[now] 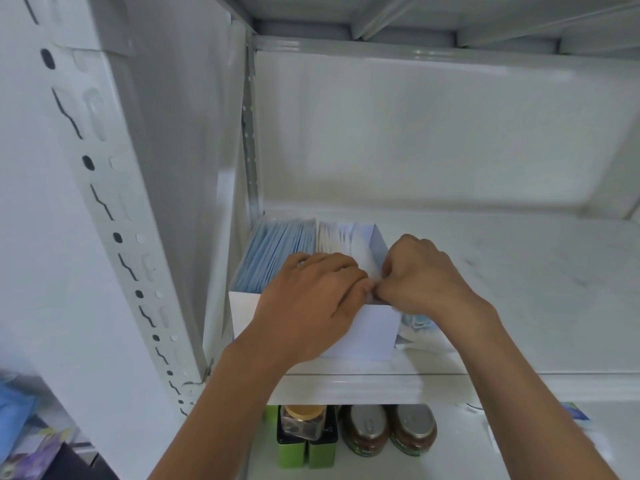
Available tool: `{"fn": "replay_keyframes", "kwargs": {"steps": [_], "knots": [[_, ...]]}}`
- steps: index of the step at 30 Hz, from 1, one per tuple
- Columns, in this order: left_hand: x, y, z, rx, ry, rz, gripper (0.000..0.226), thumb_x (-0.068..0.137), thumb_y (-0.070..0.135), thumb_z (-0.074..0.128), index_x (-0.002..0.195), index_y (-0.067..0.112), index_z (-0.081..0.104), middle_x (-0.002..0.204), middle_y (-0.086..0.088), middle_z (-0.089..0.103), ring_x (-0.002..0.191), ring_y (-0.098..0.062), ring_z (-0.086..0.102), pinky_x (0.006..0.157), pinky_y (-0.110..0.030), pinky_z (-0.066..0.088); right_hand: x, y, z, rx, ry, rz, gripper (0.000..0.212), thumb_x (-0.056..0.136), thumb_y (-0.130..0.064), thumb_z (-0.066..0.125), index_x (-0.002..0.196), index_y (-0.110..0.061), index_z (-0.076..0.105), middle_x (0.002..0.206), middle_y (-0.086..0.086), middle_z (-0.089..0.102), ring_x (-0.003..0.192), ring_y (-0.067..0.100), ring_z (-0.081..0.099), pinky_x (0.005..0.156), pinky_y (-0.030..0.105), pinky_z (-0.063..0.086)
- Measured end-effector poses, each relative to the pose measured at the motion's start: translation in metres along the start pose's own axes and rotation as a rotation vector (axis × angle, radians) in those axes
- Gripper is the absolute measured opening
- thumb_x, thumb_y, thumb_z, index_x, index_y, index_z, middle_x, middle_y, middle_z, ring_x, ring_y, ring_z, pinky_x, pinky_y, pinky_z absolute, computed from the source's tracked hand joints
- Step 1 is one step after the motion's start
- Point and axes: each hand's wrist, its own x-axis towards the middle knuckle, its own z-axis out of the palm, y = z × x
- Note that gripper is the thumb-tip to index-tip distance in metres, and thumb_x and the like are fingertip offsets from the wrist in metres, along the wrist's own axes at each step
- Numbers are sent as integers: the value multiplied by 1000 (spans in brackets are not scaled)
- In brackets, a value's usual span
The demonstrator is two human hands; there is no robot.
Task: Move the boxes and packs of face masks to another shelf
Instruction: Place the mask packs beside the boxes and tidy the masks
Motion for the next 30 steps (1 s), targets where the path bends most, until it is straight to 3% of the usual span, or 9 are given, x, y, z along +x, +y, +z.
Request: {"fn": "replay_keyframes", "kwargs": {"steps": [2,4,7,10,14,17,20,26,30], "knots": [[-1,0,-1,-45,44,-5,39,105,37,33,119,25,67,118,8,70,104,-14,64,100,-39,45,-1,0,-3,51,106,12,43,64,-26,72,48,-16,34,57,0,30,57,20,32,49,28,21],[-3,1,0,-67,110,-20,35,102,33,43,128,20,63,121,3,71,102,-17,67,99,-37,49,0,1,-5,74,130,16,34,67,-30,74,50,-11,51,59,4,46,57,21,44,49,31,35],[-4,1,0,-62,145,-19,37,100,26,47,133,17,61,123,0,72,103,-19,68,97,-36,50,1,4,-1,198,36,-23,40,78,-44,69,78,-4,75,81,13,71,79,26,68,70,40,56],[-5,-3,-1,-75,112,-12,42,100,25,41,137,18,59,127,0,70,111,-17,65,104,-36,46,-1,8,4,379,-11,-53,42,85,-53,62,81,-15,79,72,-1,69,80,1,64,58,24,48],[-7,-5,-1,-69,77,-29,46,101,29,40,142,20,56,130,2,69,117,-16,63,107,-35,43,-5,21,14,428,153,-48,27,90,-53,53,91,-36,73,82,-15,50,80,-1,53,62,13,32],[-5,-5,0,-15,51,-13,42,102,35,38,132,23,66,133,6,68,121,-13,62,110,-35,42,-10,31,21,352,269,-75,22,92,-43,55,102,-35,73,89,-14,47,86,7,52,73,23,39],[-4,-3,0,-13,45,12,41,102,37,37,127,26,69,133,8,68,121,-12,63,107,-36,45,-10,38,29,192,195,-116,22,91,-38,58,106,-32,74,91,-12,50,89,12,52,81,33,45],[1,-1,-1,-61,0,56,43,100,35,41,140,29,56,136,10,66,116,-12,64,100,-35,48,-8,38,31,424,211,-124,20,93,-40,56,109,-35,68,84,-11,57,77,-1,54,62,10,34],[-2,-2,0,-41,152,-39,25,96,36,55,113,23,67,108,6,71,88,-13,66,82,-26,50,-8,38,33,580,108,-79,29,85,-48,66,113,-43,59,86,-9,52,70,6,52,62,21,37]]}}
